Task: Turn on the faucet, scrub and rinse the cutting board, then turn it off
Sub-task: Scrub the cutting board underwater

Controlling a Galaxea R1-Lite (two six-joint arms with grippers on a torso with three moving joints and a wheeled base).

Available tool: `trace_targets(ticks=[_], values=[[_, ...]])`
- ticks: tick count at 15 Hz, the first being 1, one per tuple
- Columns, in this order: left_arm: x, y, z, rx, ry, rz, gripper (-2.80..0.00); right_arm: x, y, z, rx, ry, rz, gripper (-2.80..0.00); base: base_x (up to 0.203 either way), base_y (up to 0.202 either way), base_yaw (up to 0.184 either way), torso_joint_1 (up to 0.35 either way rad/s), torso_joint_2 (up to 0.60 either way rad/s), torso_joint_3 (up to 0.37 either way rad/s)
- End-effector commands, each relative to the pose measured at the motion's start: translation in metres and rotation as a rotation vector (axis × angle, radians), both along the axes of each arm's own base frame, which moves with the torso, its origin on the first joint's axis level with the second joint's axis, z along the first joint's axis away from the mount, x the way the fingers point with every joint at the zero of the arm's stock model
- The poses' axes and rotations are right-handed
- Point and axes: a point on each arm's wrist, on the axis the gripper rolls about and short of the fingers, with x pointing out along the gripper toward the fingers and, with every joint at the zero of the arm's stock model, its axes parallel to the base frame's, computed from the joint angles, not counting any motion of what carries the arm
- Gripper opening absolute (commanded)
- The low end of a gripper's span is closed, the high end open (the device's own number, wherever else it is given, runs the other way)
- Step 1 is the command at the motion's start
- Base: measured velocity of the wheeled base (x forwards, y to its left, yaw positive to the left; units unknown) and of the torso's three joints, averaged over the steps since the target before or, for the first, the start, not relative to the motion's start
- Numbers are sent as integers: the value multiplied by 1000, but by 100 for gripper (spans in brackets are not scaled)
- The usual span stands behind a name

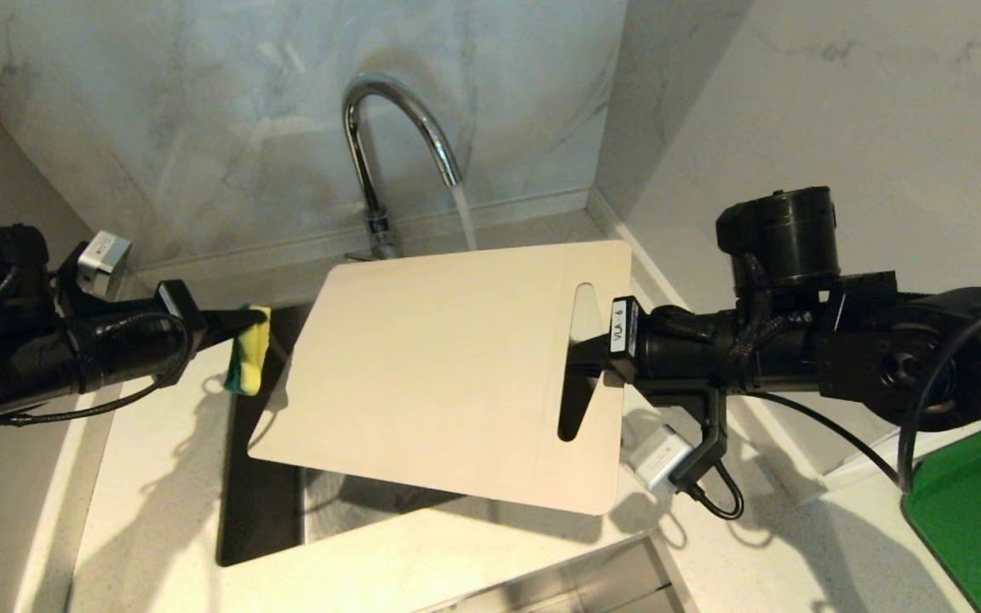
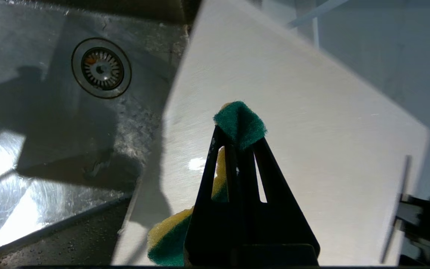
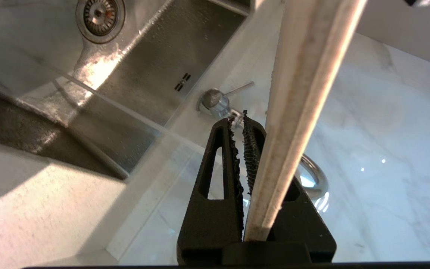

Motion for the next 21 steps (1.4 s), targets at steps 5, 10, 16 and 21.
trace_targets(ticks=[5, 10, 16, 21], values=[[-3, 0, 6, -7, -19, -3, -280, 22, 9, -23, -44, 32, 26, -280, 0, 0, 0, 0, 0, 0], [-5, -1, 7, -7, -22, -8, -280, 37, 15, -4, -101, 28, 59, -280, 0, 0, 0, 0, 0, 0], [-5, -3, 5, -7, -14, -17, -280, 65, 25, 8, -214, 58, 126, -280, 0, 0, 0, 0, 0, 0], [-4, -4, 2, -5, -4, -18, -280, 85, 33, -10, -234, 113, 136, -280, 0, 0, 0, 0, 0, 0]])
